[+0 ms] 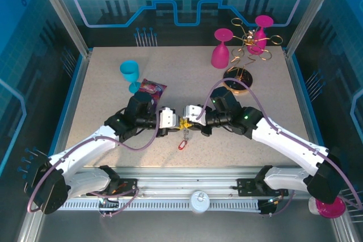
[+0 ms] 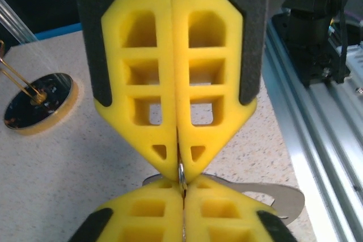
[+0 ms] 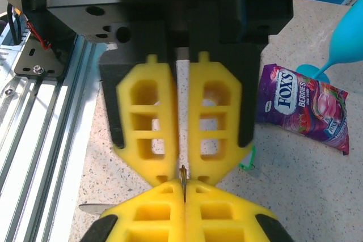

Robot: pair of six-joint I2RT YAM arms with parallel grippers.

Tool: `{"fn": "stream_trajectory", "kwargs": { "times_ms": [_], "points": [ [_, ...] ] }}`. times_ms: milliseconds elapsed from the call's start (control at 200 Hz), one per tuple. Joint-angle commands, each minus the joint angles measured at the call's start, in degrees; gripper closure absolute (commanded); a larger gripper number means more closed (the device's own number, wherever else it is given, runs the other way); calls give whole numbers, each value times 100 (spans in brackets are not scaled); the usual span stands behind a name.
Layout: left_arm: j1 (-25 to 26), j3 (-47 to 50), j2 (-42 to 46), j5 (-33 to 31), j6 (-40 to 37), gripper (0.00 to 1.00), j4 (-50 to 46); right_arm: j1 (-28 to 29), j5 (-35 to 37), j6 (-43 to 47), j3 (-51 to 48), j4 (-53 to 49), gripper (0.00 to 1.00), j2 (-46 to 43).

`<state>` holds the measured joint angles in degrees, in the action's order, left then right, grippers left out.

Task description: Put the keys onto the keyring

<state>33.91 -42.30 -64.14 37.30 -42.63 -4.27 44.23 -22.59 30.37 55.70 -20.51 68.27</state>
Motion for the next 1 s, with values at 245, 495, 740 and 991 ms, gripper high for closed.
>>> {"fn": "stream_trajectory", "kwargs": {
  "times_ms": [245, 495, 740, 991],
  "points": [
    [-51, 325, 354, 290, 787, 100, 1528, -792, -804, -1488, -1284, 2287, 65, -1478],
    [-52, 773, 179, 901, 2795, 100, 3838, -846, -1139, -2173, -2134, 3463, 68, -1665],
    [-58, 899, -1, 1294, 3331, 100, 4493, -845, -1397, -2272, -2201, 4008, 74, -1483],
    [-53, 930, -90, 1383, 3261, 100, 4560, -846, -1588, -2316, -2208, 4081, 77, -1615]
  ]
}}
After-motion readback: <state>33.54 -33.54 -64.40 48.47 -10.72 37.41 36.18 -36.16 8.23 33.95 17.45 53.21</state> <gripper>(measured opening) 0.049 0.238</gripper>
